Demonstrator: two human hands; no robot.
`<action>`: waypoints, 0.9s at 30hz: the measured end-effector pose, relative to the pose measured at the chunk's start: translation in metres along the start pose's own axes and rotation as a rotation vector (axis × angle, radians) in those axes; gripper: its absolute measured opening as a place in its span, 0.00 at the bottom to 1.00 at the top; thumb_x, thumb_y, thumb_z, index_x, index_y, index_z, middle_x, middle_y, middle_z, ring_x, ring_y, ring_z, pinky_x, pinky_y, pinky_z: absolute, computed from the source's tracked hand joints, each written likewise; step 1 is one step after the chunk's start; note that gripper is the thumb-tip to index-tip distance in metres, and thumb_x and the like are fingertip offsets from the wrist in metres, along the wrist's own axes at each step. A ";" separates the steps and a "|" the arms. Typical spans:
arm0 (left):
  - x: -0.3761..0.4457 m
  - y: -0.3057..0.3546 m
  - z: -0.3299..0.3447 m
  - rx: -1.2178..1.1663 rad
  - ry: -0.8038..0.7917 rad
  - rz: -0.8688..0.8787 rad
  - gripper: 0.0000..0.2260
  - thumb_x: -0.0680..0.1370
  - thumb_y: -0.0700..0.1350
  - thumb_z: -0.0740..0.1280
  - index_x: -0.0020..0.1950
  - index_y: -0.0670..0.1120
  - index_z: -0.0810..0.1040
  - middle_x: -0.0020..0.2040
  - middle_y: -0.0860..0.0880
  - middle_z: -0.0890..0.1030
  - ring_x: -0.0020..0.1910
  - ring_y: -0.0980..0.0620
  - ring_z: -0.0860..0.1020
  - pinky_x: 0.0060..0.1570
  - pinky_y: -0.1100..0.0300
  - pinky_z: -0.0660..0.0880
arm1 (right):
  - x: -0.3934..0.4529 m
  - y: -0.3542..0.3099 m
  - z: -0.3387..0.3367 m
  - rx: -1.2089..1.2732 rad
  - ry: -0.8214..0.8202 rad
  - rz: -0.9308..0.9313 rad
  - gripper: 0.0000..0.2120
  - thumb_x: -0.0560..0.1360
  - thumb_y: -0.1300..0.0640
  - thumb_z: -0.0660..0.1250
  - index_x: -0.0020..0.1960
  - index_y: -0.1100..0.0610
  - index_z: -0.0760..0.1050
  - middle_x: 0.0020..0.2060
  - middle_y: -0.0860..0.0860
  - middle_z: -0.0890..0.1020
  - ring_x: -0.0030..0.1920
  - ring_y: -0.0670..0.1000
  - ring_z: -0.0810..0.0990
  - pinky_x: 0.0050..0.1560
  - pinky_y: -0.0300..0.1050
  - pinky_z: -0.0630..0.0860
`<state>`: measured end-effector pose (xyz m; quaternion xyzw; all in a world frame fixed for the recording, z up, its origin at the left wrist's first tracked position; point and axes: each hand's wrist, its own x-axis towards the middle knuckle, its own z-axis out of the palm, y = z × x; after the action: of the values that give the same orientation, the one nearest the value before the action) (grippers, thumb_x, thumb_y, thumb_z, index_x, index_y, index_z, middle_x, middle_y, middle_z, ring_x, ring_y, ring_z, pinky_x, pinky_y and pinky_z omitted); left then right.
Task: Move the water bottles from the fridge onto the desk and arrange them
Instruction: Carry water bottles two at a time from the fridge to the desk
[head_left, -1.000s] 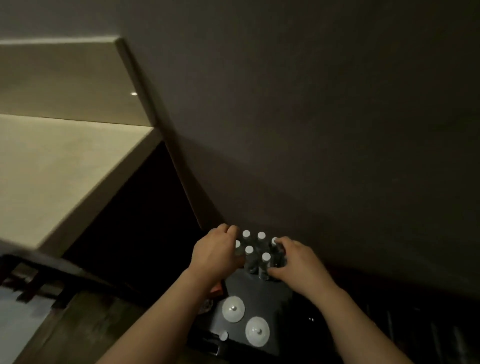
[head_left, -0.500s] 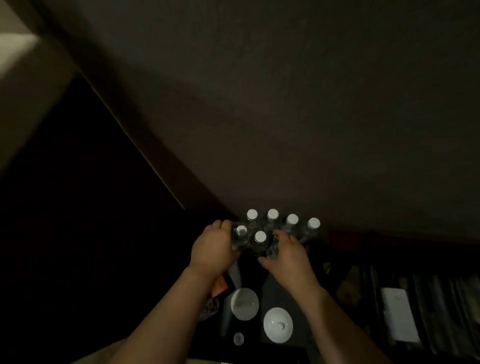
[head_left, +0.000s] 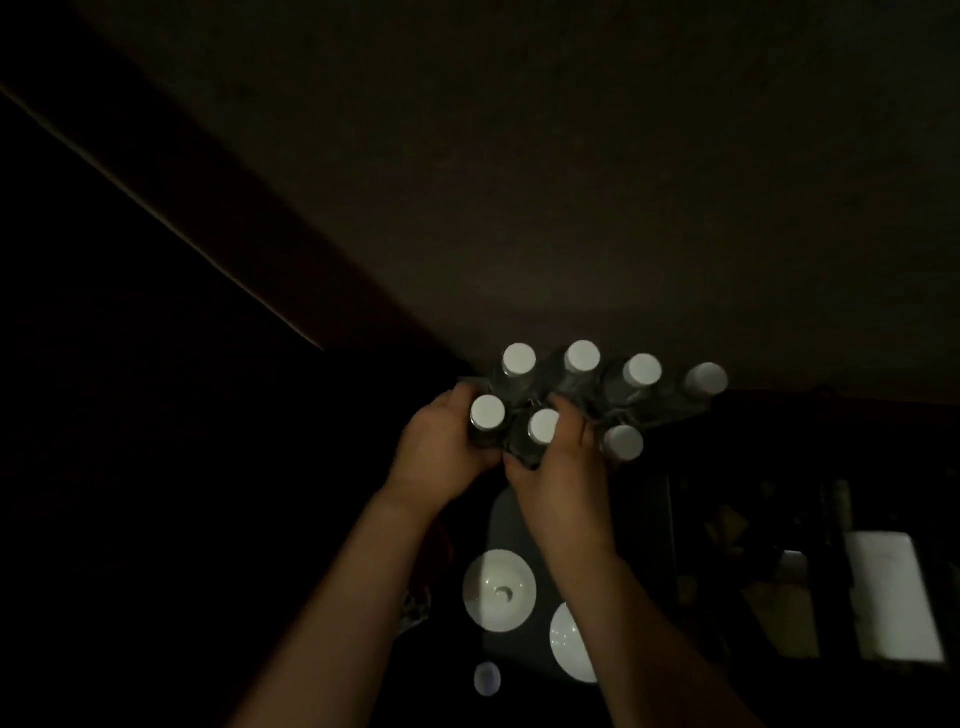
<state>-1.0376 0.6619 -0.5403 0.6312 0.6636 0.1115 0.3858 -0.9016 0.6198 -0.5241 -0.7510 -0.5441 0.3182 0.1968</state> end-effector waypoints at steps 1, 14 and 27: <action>0.000 -0.001 0.001 -0.034 0.016 -0.001 0.25 0.67 0.46 0.77 0.62 0.50 0.76 0.57 0.49 0.81 0.55 0.49 0.80 0.49 0.61 0.73 | 0.000 0.000 0.002 0.022 0.021 0.000 0.35 0.70 0.58 0.76 0.72 0.59 0.63 0.66 0.58 0.73 0.64 0.54 0.74 0.58 0.34 0.66; -0.044 0.025 -0.036 0.004 0.077 -0.029 0.19 0.66 0.53 0.76 0.54 0.52 0.75 0.50 0.52 0.80 0.48 0.51 0.80 0.45 0.57 0.76 | -0.024 -0.022 -0.013 0.014 0.083 -0.022 0.26 0.69 0.58 0.77 0.62 0.59 0.70 0.54 0.58 0.80 0.51 0.56 0.82 0.48 0.42 0.78; -0.171 0.183 -0.160 0.169 0.142 0.171 0.21 0.64 0.57 0.73 0.53 0.54 0.74 0.53 0.53 0.79 0.52 0.48 0.80 0.47 0.53 0.77 | -0.121 -0.120 -0.213 0.169 0.245 -0.028 0.23 0.69 0.48 0.76 0.59 0.52 0.71 0.51 0.52 0.82 0.51 0.55 0.81 0.48 0.46 0.78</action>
<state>-1.0206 0.5911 -0.2518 0.7063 0.6399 0.1321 0.2726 -0.8616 0.5559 -0.2619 -0.7573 -0.4977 0.2658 0.3288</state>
